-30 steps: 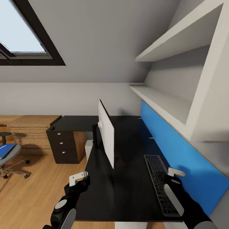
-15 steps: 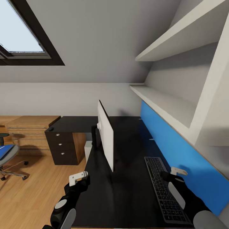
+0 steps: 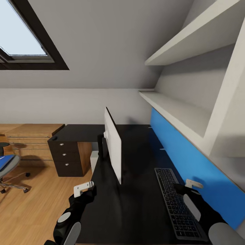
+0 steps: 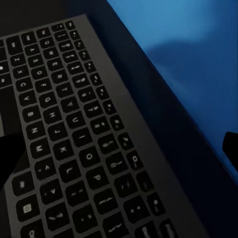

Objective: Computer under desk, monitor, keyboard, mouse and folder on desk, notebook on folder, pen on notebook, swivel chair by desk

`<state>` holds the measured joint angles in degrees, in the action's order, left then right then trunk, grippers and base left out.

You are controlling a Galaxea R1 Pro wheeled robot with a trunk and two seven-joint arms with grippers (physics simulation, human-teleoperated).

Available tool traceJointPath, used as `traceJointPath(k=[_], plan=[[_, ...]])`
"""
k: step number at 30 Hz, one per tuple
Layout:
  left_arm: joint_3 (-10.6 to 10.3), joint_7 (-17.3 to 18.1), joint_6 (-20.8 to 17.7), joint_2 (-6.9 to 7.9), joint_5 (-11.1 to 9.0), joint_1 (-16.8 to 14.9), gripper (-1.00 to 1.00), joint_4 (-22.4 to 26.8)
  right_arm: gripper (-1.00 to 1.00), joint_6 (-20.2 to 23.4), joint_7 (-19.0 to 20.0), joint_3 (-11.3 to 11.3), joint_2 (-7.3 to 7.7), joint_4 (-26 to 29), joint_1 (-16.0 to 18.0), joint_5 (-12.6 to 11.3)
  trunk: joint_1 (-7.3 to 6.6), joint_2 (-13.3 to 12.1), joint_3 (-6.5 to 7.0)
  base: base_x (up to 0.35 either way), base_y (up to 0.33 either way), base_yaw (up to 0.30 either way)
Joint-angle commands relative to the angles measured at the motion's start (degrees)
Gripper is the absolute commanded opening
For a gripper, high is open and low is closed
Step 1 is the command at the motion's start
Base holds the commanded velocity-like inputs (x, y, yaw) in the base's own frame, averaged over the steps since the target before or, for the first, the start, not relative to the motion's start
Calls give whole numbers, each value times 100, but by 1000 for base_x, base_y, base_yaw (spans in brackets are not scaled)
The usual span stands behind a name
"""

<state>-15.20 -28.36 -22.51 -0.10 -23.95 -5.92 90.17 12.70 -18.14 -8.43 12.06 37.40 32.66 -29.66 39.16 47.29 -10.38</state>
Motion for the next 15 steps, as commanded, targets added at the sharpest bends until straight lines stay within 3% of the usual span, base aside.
traceJointPath(k=[1, 15], plan=[[-8, -47, -15, 1, -77, -5, 100, 28, 100, 18, 46, -8, 12, -92, 53, -42, 24, 49, -28, 0, 0, 0], [-9, -47, -7, 1, -143, -5, 100, 97, 100, 50, 216, 60, 16, -295, 161, -46, 331, 611, -279, 0, 0, 0]])
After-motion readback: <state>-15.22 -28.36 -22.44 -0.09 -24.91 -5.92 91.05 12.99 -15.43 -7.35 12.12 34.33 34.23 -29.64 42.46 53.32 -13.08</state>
